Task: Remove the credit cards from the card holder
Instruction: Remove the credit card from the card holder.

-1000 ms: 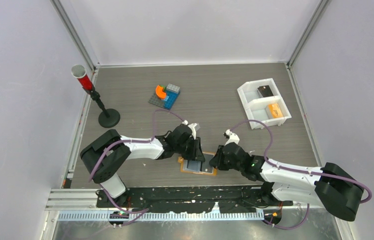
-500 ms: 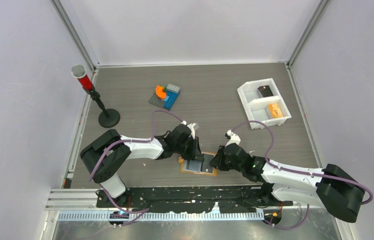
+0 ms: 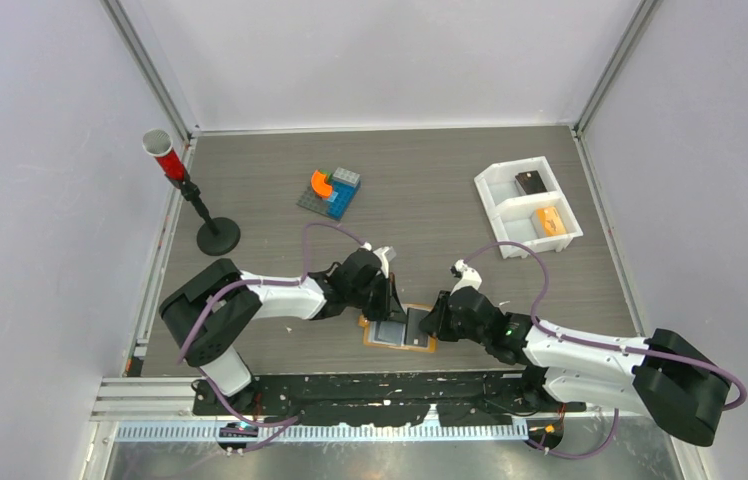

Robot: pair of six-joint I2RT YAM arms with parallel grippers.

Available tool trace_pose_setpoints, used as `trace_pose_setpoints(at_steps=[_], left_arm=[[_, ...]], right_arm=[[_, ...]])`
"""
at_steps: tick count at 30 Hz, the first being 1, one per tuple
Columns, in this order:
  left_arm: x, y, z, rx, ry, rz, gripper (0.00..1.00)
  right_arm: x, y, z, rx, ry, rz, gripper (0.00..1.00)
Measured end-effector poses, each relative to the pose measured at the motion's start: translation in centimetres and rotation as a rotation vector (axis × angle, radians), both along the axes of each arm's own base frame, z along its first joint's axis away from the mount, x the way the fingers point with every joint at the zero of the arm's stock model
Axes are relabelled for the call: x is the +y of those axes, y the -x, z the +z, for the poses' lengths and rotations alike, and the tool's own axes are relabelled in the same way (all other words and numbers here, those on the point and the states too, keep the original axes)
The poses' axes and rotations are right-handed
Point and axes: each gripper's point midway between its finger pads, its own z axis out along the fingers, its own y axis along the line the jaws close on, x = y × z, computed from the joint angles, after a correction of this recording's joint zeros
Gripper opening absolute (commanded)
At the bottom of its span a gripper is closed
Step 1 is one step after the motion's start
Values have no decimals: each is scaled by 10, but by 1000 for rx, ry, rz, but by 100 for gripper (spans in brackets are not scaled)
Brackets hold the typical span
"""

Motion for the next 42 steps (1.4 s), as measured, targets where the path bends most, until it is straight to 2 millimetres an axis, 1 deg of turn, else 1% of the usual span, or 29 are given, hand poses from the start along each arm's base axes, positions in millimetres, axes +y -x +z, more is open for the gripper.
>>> trace_pose_setpoints(at_steps=[5, 11, 14, 17, 24, 30, 35, 39, 42], left_arm=[[2, 1, 5, 1, 7, 4, 0], [15, -3, 9, 7, -7, 16, 0], [21, -3, 14, -6, -13, 13, 0], [24, -4, 19, -20, -11, 8, 0], [28, -1, 19, -26, -29, -4, 0], [32, -3, 29, -54, -22, -7, 0], [32, -2, 29, -56, -23, -10, 0], [31, -2, 30, -55, -17, -12, 0], [31, -2, 30, -54, -16, -13, 0]], right_arm=[[-2, -1, 0, 0, 4, -6, 17], [-8, -1, -4, 7, 28, -19, 18], [-9, -1, -5, 5, 36, -17, 18], [-10, -2, -5, 0, 44, -12, 18], [-12, -1, -5, 3, 71, 0, 18], [-14, -1, -5, -4, 97, 23, 20], [-8, 1, 3, -29, 83, 79, 20], [4, 0, 13, -56, 37, 117, 20], [12, -4, 13, -56, 31, 134, 20]])
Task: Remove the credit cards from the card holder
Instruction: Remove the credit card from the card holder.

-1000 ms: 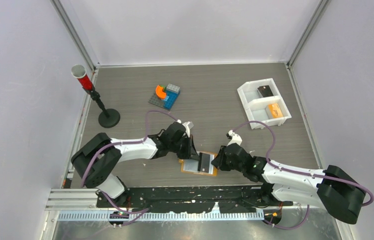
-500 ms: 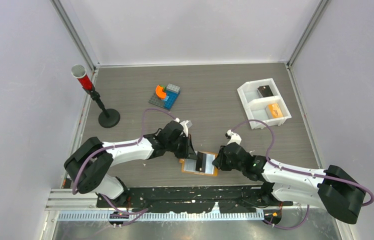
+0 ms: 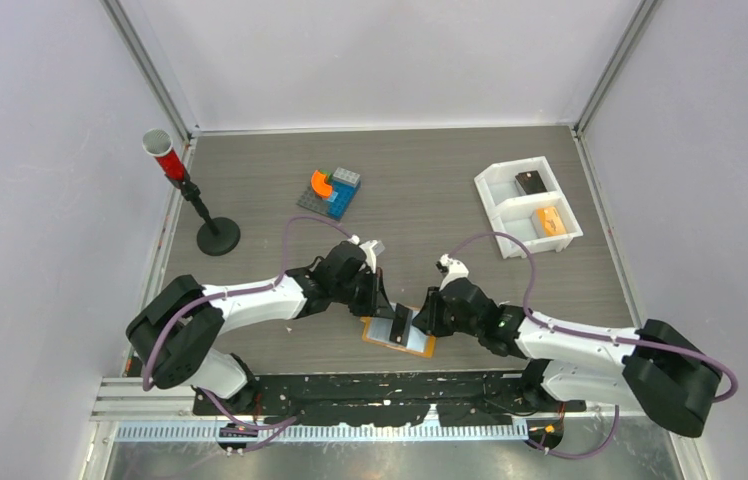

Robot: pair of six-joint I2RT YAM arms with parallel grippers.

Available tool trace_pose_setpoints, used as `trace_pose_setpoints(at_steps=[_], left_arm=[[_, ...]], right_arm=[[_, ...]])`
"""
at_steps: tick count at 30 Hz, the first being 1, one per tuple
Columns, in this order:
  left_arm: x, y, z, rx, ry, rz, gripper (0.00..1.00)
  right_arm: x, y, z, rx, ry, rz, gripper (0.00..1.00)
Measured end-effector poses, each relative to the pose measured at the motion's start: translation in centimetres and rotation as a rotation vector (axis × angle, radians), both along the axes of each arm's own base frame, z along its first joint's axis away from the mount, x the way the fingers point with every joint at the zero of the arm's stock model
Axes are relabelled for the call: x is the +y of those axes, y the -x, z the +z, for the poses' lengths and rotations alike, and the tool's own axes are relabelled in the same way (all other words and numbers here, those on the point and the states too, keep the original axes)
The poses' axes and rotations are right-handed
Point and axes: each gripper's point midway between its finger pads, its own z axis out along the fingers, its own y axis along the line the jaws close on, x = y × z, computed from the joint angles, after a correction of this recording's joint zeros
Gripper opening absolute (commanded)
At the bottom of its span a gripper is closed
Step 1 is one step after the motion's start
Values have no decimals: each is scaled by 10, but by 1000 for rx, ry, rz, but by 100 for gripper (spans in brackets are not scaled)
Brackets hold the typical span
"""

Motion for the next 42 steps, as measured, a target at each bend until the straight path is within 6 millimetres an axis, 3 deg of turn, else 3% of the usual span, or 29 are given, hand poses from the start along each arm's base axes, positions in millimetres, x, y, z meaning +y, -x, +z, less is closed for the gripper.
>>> trace_pose_setpoints(at_steps=[4, 6, 10, 16, 18, 23, 27, 33, 37, 42], left_arm=[[-1, 1, 0, 6, 3, -4, 1], [-1, 1, 0, 7, 5, -6, 6], [-5, 1, 3, 4, 31, -13, 15], [-7, 5, -3, 31, 43, -20, 21], [-7, 6, -5, 37, 40, -21, 19], [-6, 6, -7, 38, 33, -17, 0], [3, 6, -9, 18, -7, -14, 0], [18, 3, 10, -66, -54, -19, 0], [25, 3, 22, -107, -65, -26, 0], [35, 9, 33, -132, -83, -47, 0]], right_arm=[[6, 0, -12, 27, 15, 16, 20], [8, -1, -15, 34, 17, 18, 20], [13, -4, -16, 30, -2, 19, 20], [18, -3, -15, 35, -34, 22, 20], [18, -2, -16, 37, -40, 20, 20], [17, -1, -15, 40, -52, 14, 20], [16, 0, -14, 37, -56, 14, 21], [14, 1, -8, 25, -64, 14, 23], [11, 2, 6, -13, -73, 31, 27], [11, 1, 40, -99, -117, 67, 32]])
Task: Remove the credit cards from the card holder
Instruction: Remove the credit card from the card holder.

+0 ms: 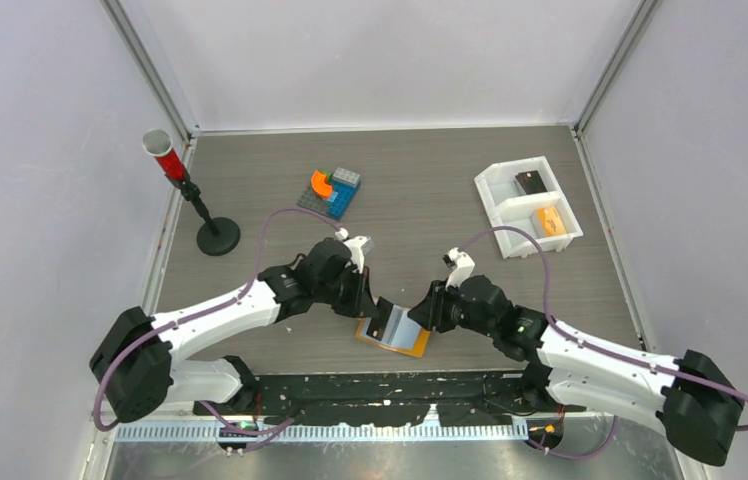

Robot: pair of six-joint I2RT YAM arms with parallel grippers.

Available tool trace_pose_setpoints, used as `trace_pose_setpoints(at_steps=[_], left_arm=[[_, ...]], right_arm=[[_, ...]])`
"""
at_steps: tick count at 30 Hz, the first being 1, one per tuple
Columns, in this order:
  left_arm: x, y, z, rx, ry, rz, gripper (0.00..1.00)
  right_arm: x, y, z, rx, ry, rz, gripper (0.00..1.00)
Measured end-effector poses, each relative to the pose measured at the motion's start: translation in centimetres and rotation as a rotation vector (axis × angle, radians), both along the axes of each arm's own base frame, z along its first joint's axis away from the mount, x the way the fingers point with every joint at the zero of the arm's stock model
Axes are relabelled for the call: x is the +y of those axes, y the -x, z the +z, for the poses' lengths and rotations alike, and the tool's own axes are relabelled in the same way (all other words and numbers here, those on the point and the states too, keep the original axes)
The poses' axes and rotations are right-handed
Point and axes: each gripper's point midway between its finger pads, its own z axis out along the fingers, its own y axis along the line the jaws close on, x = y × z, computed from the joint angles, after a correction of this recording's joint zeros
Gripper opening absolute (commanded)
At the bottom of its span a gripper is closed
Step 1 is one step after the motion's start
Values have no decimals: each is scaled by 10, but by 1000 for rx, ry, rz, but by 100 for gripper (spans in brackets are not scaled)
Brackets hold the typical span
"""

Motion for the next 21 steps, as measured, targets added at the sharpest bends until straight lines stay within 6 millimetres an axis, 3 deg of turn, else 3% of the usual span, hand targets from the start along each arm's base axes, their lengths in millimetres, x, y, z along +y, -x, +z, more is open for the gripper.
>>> trace_pose_setpoints(at_steps=[5, 10, 13, 17, 21], left_arm=[[5, 9, 23, -41, 19, -66, 0], [2, 37, 54, -32, 114, -228, 0], [-2, 54, 67, -10, 171, -330, 0], [-1, 72, 74, 21, 212, -421, 0], [-1, 82, 85, 14, 259, -479, 0]], right_arm=[[5, 5, 43, -82, -61, 81, 42], [5, 17, 87, -159, -113, 167, 57], [3, 26, 116, -216, -153, 215, 57], [3, 38, 144, -259, -185, 287, 51], [7, 47, 151, -258, -187, 358, 47]])
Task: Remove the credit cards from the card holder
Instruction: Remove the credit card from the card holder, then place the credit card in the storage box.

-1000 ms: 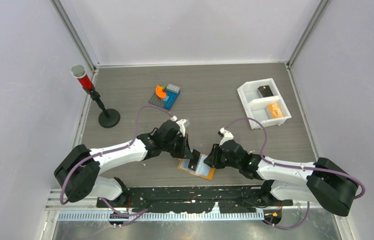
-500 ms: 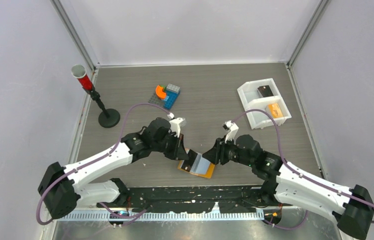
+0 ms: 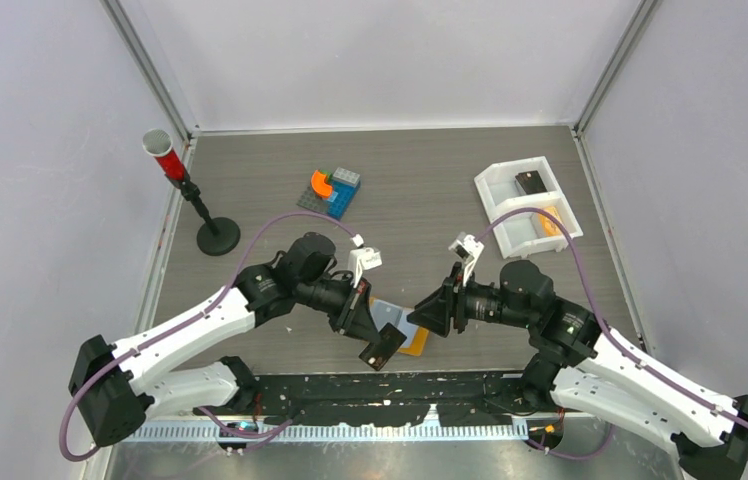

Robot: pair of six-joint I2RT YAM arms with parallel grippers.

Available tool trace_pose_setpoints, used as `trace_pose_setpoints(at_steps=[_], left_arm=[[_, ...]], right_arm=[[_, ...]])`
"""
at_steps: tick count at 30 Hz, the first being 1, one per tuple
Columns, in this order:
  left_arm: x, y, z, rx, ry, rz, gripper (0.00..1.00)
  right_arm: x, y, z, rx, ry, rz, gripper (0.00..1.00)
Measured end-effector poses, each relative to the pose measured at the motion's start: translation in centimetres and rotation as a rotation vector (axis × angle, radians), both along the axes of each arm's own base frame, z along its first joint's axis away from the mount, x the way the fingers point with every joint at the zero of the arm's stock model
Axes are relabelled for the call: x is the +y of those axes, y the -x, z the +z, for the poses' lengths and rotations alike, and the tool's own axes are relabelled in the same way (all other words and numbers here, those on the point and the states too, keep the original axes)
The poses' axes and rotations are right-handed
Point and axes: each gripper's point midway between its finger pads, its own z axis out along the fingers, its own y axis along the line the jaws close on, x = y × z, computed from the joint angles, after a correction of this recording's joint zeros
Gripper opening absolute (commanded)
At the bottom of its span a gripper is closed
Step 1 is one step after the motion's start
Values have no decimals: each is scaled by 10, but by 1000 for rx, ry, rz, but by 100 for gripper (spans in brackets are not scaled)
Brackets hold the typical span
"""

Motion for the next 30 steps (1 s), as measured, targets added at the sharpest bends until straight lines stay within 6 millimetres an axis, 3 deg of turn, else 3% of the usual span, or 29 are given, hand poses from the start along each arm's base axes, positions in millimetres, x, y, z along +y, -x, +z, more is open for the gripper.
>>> trace_pose_setpoints(at_steps=[14, 19, 25, 30], left_arm=[[-1, 13, 9, -5, 56, -92, 0], [-1, 15, 12, -6, 71, -103, 0], [-2, 15, 14, -14, 82, -107, 0], [-2, 16, 14, -26, 88, -123, 0]], right_arm=[[26, 29, -23, 109, 9, 249, 45], [33, 34, -41, 175, 23, 294, 43], [37, 39, -40, 186, -3, 333, 16], [37, 42, -36, 185, -26, 351, 32]])
